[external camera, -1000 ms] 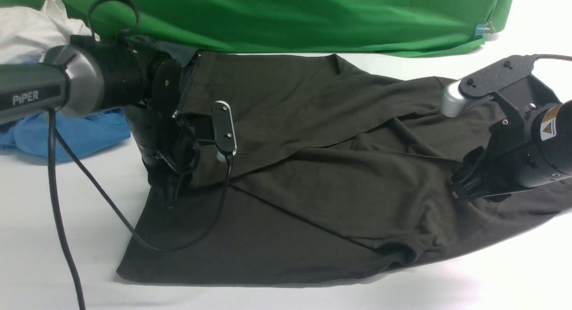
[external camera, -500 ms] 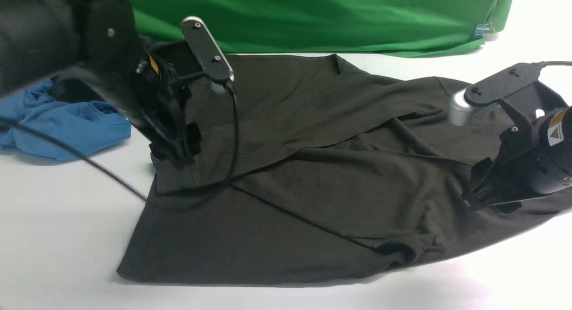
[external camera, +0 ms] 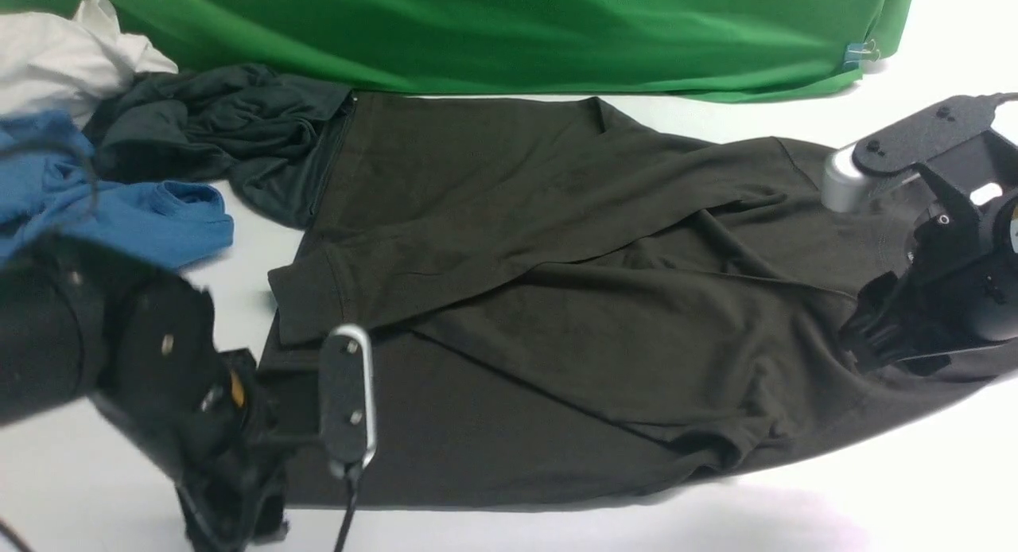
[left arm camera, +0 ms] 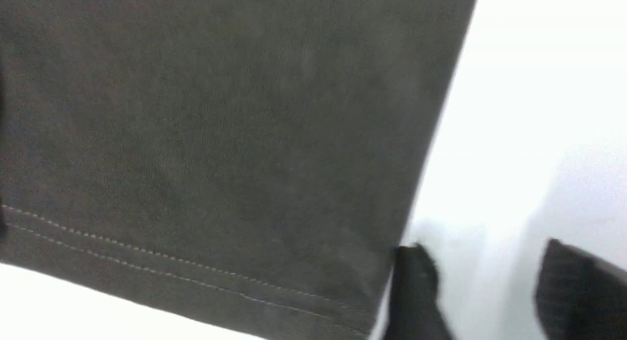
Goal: Fold a long-sleeved shirt on a white desktop.
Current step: 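Grasp the near edge of the shirt at its hem and shoulder corners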
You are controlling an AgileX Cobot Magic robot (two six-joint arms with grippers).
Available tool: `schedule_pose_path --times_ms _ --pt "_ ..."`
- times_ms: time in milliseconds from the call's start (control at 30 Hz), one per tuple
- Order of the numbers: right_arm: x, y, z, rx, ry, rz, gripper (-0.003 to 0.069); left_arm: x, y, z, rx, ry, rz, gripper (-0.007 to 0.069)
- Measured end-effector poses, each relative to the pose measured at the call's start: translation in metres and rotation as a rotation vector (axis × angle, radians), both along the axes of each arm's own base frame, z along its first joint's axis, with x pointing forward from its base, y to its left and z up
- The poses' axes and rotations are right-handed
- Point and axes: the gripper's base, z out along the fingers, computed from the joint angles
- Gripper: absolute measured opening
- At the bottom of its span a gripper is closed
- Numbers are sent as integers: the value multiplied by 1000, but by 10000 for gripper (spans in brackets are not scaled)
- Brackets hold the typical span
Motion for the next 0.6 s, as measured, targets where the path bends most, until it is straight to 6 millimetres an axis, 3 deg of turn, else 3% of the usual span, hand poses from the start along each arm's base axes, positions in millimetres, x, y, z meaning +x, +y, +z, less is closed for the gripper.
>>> schedule_pose_path --times_ms 100,167,300,367,467,500,533,600 --pt "0 1 0 14 0 2 383 1 6 -15 45 -34 -59 499" --pt "0 2 0 18 -1 1 383 2 7 -20 65 -41 -87 519" --pt "0 2 0 21 0 4 383 11 6 -22 72 -122 -126 485" --pt "0 2 0 21 0 4 383 14 5 -23 72 -142 -134 432" --pt "0 2 0 19 -5 7 383 18 4 -26 74 -170 -155 247" --pt "1 2 1 17 -9 8 383 18 4 -25 73 -171 -154 234" --pt "2 0 1 9 -25 -2 383 18 3 -25 70 -170 -142 125" --pt "5 -6 1 6 -38 -53 383 16 0 -23 52 -163 -102 53"
